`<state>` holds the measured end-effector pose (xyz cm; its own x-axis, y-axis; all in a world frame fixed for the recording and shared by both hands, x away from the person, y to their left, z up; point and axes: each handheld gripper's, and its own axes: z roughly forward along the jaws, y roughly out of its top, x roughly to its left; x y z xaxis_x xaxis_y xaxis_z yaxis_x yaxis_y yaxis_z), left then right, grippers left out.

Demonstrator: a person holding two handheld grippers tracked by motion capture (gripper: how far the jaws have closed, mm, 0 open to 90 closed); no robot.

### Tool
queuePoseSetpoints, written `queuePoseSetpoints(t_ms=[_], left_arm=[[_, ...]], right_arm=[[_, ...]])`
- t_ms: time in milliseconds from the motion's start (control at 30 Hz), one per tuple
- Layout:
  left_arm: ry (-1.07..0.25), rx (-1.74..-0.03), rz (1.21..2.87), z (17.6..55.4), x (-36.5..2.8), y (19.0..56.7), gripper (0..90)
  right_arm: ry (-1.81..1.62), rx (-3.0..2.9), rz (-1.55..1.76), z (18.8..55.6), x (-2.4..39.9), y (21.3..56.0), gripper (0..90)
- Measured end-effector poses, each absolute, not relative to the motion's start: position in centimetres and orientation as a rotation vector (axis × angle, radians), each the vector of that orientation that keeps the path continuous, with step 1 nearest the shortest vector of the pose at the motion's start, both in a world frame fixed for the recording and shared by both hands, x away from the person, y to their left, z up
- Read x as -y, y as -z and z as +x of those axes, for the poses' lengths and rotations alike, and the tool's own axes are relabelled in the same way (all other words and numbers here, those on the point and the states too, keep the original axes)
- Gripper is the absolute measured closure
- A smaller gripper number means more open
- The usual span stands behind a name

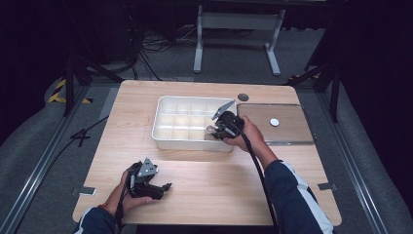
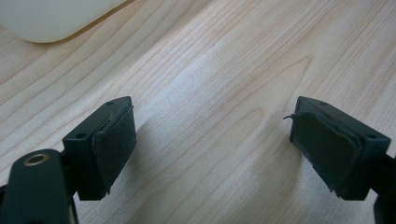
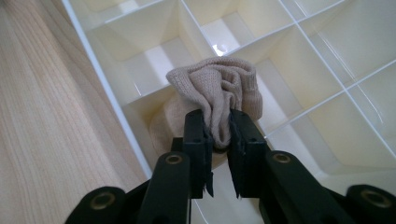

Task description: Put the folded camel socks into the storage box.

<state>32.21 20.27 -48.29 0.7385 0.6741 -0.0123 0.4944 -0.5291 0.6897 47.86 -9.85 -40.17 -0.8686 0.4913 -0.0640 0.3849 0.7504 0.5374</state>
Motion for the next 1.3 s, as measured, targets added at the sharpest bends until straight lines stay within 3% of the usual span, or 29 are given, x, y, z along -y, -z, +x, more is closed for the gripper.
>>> queuePoseSetpoints(t_ms=[1000,1300], left_arm=[[-0.337,-0.872,2.245,32.2,-20.3,48.3,14.5],[-0.334,-0.876,2.242,32.2,-20.3,48.3,14.4]], right_arm=[[-0.929,-2.649,0.590,43.5,13.2,37.0,71.2],[-0.959,-2.608,0.584,42.5,15.1,36.6,65.0]])
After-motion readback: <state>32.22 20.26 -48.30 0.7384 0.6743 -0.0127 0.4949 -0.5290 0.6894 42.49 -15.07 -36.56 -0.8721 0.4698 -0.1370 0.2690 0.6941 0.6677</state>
